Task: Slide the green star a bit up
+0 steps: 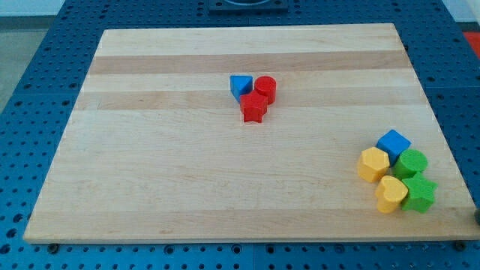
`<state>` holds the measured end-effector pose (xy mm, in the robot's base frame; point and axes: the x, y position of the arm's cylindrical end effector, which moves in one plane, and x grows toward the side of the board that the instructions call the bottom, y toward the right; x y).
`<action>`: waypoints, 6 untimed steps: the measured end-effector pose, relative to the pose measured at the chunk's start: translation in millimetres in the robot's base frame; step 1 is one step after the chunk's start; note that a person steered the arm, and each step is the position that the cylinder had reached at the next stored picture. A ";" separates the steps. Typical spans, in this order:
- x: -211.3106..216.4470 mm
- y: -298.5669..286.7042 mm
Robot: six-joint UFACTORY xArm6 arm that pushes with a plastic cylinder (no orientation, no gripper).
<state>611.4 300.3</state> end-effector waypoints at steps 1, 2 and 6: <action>-1.4 -12.1; -10.1 -22.7; -15.6 -70.9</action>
